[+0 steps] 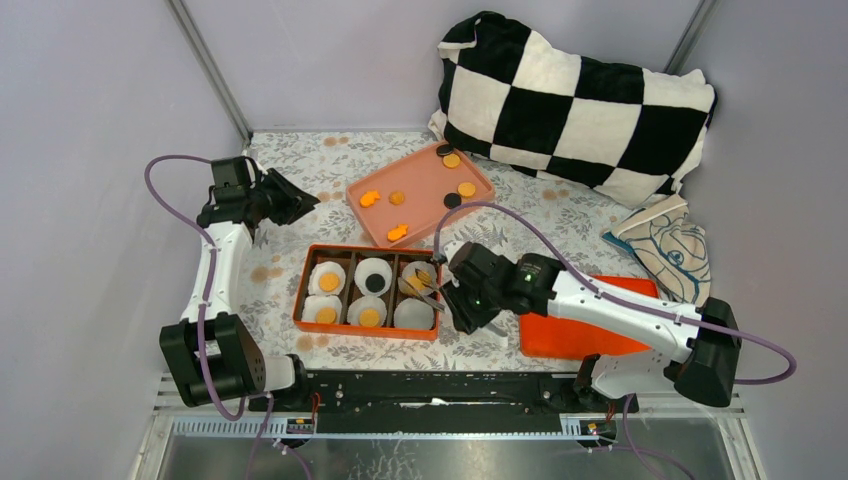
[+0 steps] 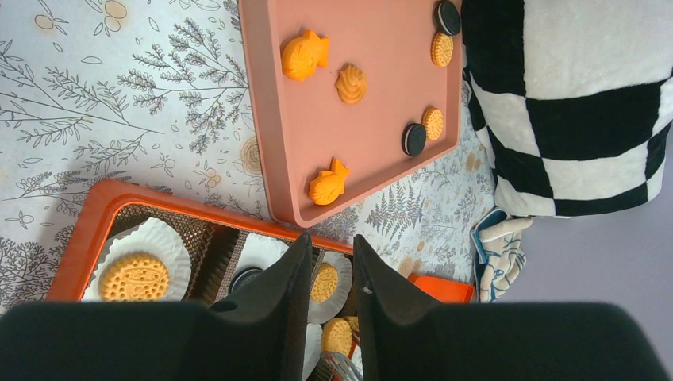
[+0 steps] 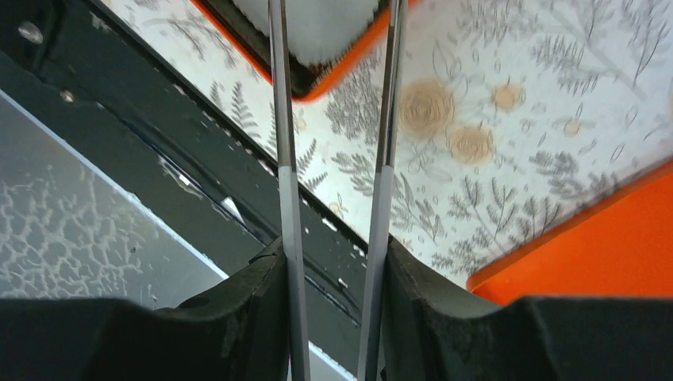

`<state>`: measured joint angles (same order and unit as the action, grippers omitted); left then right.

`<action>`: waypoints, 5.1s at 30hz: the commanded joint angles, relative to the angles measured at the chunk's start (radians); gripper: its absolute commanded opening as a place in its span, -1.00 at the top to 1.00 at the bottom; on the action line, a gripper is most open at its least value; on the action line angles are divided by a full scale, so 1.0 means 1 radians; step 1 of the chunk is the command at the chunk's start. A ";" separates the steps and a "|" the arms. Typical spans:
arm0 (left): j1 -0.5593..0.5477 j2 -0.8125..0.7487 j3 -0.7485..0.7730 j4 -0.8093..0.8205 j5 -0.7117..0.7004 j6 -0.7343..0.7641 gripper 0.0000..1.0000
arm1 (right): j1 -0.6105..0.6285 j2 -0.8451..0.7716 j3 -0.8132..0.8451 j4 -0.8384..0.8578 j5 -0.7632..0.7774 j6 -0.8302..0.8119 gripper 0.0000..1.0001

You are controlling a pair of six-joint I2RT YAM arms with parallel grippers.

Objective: Pack the cookies

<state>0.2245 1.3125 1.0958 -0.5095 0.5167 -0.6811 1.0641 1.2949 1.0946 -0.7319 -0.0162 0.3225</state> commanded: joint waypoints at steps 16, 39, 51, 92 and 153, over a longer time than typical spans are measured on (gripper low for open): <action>-0.002 -0.028 -0.016 0.019 0.000 0.005 0.40 | 0.061 -0.057 -0.107 0.017 -0.077 0.136 0.89; -0.003 -0.020 -0.010 0.022 0.022 0.017 0.39 | 0.066 -0.037 -0.073 0.016 -0.014 0.131 0.00; -0.016 -0.024 -0.004 0.042 0.023 0.005 0.39 | 0.064 -0.116 0.137 -0.037 0.500 0.111 0.82; -0.066 0.051 -0.004 0.093 0.030 0.007 0.40 | -0.641 0.537 0.291 0.227 0.316 -0.005 -0.54; -0.778 0.395 0.082 0.366 0.281 -0.038 0.02 | -0.139 -0.055 0.033 -0.063 -0.093 -0.001 1.00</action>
<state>-0.5446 1.6783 1.1614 -0.2150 0.7326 -0.7082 0.9165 1.2163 1.0710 -0.7910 -0.0628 0.3885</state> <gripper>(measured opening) 0.488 0.017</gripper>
